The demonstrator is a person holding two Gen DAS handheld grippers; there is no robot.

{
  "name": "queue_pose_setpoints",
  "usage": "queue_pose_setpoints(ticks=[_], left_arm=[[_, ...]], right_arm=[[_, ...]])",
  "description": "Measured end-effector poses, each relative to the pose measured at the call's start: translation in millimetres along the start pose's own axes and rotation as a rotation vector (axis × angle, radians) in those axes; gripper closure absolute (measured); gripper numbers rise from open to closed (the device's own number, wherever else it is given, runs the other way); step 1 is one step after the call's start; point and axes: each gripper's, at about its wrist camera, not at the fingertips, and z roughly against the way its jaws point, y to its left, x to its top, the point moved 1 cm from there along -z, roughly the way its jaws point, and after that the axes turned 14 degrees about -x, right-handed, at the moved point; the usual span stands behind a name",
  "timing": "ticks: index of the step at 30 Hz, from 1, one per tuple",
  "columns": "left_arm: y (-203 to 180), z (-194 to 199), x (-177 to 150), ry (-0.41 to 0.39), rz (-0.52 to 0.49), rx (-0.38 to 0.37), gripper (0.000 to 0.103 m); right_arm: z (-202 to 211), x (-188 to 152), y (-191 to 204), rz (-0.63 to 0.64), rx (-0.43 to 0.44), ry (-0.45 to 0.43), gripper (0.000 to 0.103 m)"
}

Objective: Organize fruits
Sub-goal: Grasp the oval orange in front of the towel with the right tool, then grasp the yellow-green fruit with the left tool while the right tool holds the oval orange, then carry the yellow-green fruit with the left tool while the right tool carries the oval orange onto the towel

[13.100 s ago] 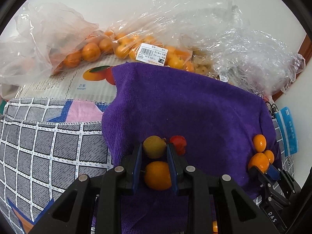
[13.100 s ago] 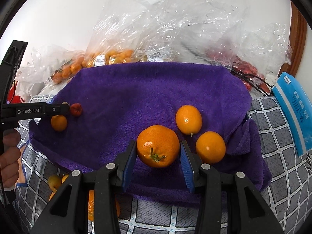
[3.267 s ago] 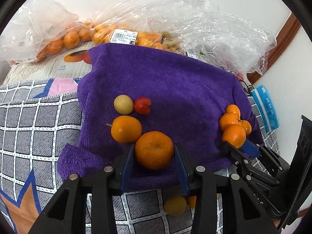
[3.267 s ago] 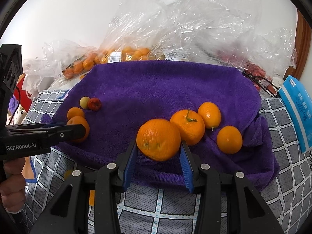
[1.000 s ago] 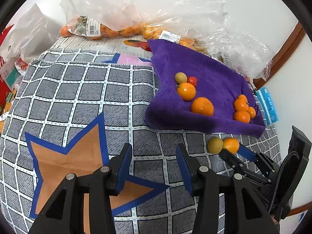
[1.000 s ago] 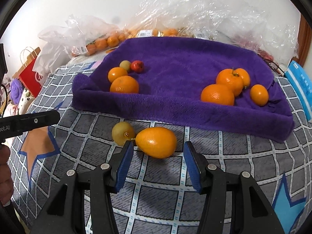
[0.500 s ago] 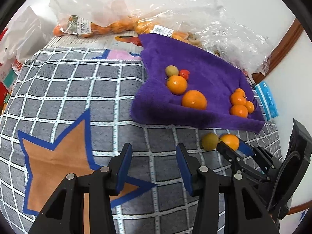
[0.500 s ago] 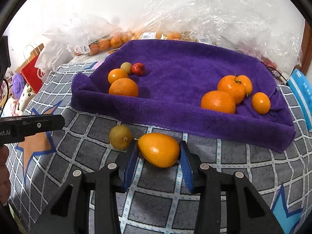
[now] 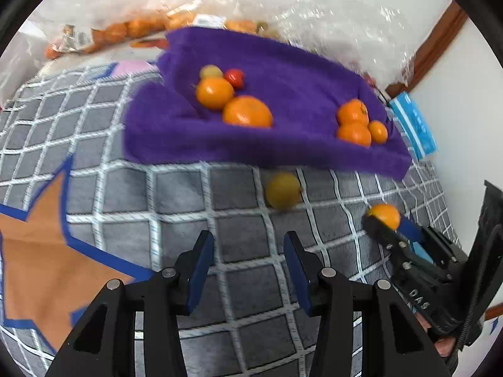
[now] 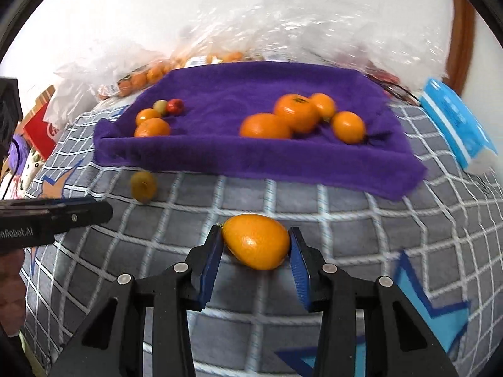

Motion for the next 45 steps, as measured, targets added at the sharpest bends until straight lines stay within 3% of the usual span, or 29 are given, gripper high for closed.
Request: queue_pose_setpoints(ticks=[4,9,19,24,28,36,45], left_arm=[[-5.4,-3.0,-0.8,-0.019,-0.013,0.018,0.059],[-5.9,-6.7,5.3,-0.013,0.017,-0.048,0.059],[-23.8,-26.2,16.7,-0.056,-0.027,0.006,0.062],[-28.2,-34.1,20.4,-0.099,-0.048,0.081,0.076],[-33.3,-36.8,16.6,-0.144,-0.095,0.143,0.077],[-34.3,-35.2,8.2,-0.202,-0.128,0.171,0.077],[-28.5,-32.5,7.5,-0.223,-0.083,0.125,0.077]], right_arm=[[4.2,-7.5,-14.1,-0.02,-0.017,0.005,0.061],[7.0,-13.2,-24.6,-0.034,-0.02,0.013,0.061],[6.2,-18.0,-25.2,-0.005,-0.011,-0.002,0.061],[3.1,-17.7,-24.6,0.002,-0.015,-0.016,0.062],[1.8,-17.8,-19.9,0.02,-0.047,-0.035,0.062],[1.2,-17.1,-22.0,0.01,-0.051,-0.034,0.062],[1.5,-16.8,-23.5,0.008,-0.054,-0.033,0.062]])
